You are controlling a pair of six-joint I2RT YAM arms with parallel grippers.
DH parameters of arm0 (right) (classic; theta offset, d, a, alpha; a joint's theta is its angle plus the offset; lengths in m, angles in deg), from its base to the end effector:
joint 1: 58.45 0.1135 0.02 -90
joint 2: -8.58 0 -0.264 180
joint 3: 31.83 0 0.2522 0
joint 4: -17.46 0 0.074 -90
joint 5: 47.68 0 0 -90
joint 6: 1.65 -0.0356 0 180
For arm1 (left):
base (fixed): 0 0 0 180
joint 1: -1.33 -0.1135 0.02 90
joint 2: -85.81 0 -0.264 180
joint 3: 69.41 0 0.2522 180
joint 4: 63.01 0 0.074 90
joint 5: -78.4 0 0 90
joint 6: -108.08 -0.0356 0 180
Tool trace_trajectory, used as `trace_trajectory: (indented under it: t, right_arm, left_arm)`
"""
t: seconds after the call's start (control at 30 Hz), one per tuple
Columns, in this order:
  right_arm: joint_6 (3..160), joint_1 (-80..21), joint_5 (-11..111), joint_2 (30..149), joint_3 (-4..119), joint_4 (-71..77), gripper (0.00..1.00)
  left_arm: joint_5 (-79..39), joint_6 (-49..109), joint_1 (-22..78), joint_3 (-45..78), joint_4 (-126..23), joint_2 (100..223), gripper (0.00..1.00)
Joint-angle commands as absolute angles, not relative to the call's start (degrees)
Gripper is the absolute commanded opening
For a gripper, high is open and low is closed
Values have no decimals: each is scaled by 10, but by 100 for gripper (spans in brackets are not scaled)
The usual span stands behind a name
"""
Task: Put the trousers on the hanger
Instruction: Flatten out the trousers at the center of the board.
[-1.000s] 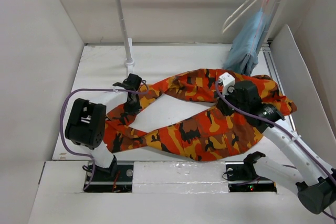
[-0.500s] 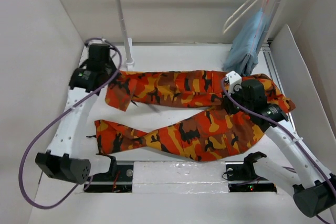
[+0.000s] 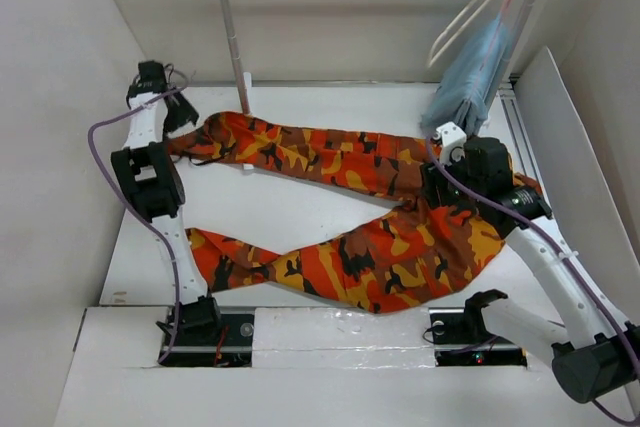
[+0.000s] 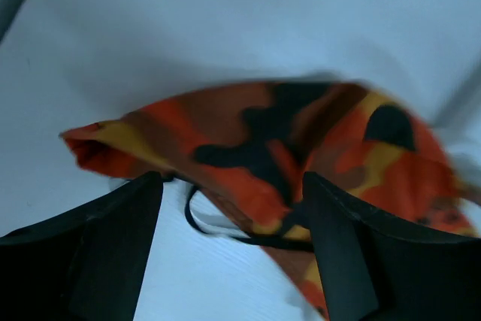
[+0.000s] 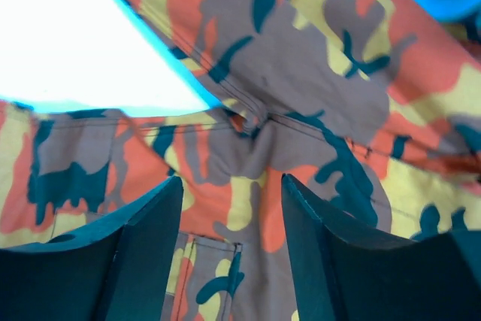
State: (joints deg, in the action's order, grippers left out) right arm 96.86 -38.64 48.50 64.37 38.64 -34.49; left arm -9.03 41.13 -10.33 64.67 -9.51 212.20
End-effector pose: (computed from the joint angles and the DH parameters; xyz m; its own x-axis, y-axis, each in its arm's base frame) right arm 0.1893 0.0723 0.3295 -0.5017 -0.3371 -0.7967 -0.4972 0.8660 -0.0533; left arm 0.4922 0.1032 0.2812 -0.5551 -0.5139 -0.6540 -0.4889 0.8377 -0.2433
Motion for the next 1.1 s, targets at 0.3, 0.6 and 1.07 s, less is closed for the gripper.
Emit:
trace_trajectory:
  t: [0.3,0.6,1.07]
  right_arm:
    - [846,-585,440,622,318,-312,78]
    - [813,-739,437,613,288,-324,83]
    - [797,-761,548,669,592,-388,90]
  left_arm:
    - [-192,419,70,317,-228,1838,71]
    - [-154,459,513,229,-304,1862,71]
    - [-228,342,728,446,-282,2123,72]
